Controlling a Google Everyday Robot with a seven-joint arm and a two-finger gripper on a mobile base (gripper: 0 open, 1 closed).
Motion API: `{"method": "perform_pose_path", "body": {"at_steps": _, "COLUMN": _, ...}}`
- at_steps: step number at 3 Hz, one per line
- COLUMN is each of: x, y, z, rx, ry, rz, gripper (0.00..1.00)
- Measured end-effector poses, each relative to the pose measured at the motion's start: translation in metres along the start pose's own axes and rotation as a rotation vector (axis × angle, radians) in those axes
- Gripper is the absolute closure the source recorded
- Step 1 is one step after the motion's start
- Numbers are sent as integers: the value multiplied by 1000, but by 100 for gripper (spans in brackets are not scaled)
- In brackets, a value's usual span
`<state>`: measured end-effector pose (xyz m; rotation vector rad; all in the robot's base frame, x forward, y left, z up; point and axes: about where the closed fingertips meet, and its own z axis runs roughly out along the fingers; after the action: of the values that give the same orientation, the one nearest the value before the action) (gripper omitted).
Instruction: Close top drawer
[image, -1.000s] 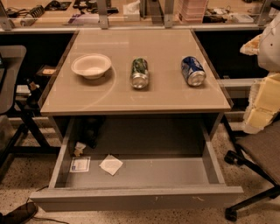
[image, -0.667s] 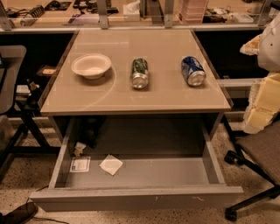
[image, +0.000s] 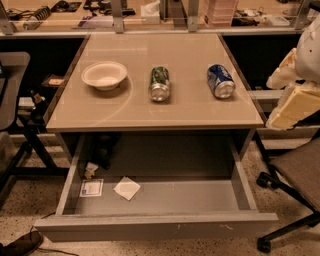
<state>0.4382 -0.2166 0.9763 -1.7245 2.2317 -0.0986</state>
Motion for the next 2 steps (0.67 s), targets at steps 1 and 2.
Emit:
{"method": "perform_pose_path", "body": {"at_steps": 1, "x": 0, "y": 0, "z": 0, "rx": 0, "ry": 0, "rz": 0, "gripper": 65}}
{"method": "perform_pose_path", "body": {"at_steps": 2, "x": 0, "y": 0, "z": 0, "rx": 0, "ry": 0, "rz": 0, "gripper": 88}}
